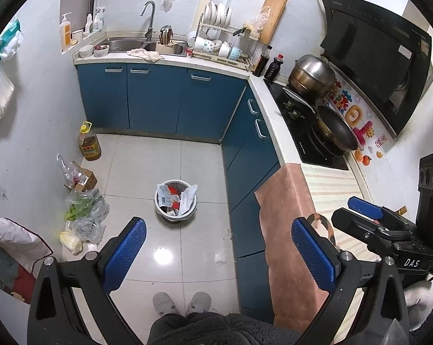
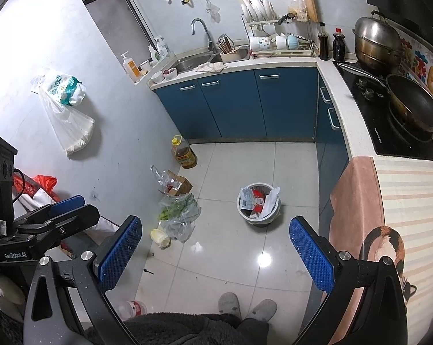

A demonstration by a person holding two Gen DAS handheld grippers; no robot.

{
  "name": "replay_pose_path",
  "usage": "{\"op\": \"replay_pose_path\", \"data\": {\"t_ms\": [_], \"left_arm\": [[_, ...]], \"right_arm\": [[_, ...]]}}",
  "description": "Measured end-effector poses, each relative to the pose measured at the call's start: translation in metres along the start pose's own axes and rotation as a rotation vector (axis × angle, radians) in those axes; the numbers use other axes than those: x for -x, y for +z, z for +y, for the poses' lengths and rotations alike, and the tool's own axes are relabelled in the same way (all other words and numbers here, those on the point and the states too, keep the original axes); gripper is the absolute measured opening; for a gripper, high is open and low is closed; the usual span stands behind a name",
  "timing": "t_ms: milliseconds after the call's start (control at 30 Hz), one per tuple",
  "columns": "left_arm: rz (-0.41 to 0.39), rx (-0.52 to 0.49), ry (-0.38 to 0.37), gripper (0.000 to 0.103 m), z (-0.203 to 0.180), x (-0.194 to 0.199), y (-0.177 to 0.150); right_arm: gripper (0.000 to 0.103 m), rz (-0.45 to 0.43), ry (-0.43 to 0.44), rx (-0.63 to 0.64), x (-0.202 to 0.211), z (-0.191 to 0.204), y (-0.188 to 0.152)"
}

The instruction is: Collect trash

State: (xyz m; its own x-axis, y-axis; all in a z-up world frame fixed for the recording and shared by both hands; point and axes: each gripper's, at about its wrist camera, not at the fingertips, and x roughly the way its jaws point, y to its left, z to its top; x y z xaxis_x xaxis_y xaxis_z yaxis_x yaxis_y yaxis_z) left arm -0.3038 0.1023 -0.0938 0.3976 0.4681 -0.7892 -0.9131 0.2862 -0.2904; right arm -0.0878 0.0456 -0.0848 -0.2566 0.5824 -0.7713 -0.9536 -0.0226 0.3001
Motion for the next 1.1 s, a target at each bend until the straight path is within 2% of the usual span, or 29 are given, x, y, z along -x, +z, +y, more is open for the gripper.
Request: {"op": "replay_pose_path", "data": {"t_ms": [1100], "left_arm": [[-0.002, -0.026, -0.018, 0.103, -0.002, 0.007, -0.007]], "right_arm": [[0.103, -0.01, 0.007, -0.003, 0.016, 0.001, -0.01]]}}
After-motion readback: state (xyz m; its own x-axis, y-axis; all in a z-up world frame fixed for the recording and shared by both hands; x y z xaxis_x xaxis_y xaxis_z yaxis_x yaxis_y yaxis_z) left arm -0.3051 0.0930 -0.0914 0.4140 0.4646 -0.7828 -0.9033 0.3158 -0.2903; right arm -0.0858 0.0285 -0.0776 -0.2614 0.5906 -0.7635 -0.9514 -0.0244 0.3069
